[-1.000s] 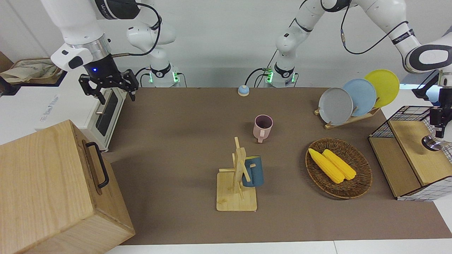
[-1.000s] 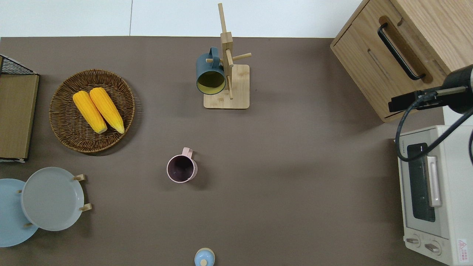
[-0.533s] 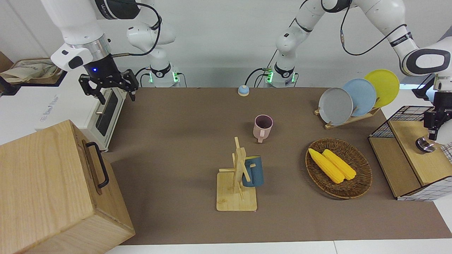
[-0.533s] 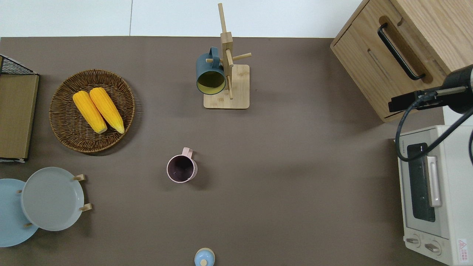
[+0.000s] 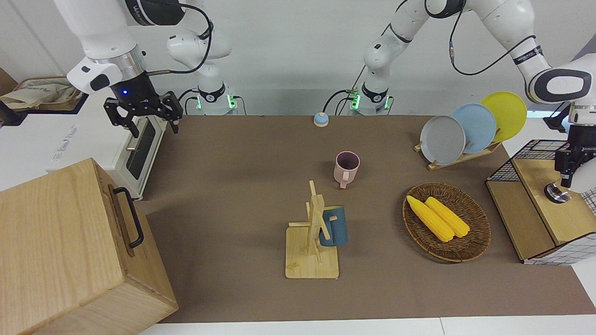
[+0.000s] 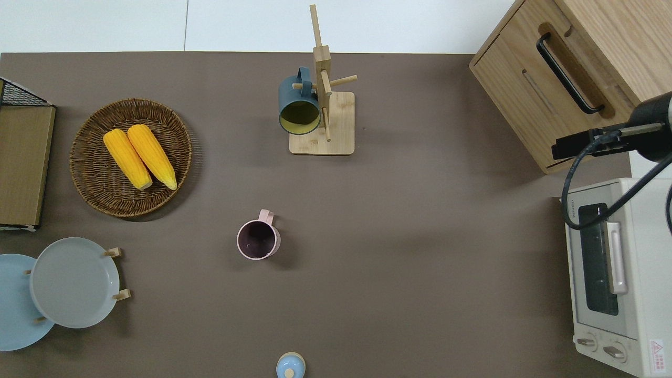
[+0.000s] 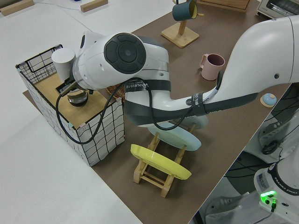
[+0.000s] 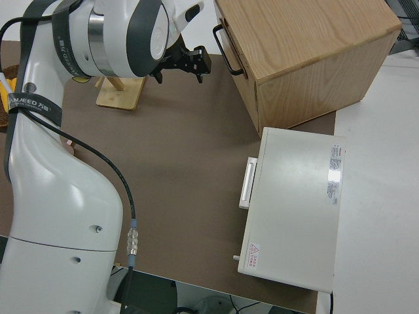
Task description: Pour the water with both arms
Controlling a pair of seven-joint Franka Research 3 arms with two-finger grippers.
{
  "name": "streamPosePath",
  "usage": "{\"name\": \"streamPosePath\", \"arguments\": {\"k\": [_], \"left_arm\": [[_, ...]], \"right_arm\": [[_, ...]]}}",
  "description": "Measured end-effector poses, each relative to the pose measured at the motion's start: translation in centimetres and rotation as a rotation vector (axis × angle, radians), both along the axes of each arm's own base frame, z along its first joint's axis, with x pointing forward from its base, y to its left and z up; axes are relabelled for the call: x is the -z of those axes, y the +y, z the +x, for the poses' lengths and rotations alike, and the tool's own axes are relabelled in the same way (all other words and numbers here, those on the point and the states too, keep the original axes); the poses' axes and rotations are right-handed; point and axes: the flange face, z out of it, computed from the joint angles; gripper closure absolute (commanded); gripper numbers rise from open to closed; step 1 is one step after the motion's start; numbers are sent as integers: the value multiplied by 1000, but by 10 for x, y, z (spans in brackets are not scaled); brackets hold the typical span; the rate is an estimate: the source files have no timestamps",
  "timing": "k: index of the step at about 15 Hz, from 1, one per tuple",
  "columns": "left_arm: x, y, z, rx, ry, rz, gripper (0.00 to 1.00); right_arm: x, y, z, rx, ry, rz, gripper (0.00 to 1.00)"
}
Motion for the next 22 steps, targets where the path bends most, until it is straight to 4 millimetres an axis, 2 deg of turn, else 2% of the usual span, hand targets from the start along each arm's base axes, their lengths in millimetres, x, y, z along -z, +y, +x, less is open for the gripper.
{"name": "streamPosePath", "arguments": {"k": [1,12,15,18,22], "left_arm": [[0,0,0,2,0,1,3],[-6,5,-4,-7,11,13,0],[-21,5,-9,-19,84,3,0],[-40,-2,-15,-36,134,-37,0],[-55,-10,-27,-38,222,-42,0]], "right_arm": [[0,0,0,0,0,0,9],[0,0,0,0,0,0,9],[0,0,0,0,0,0,9],[0,0,0,0,0,0,9],[0,0,0,0,0,0,9]]}}
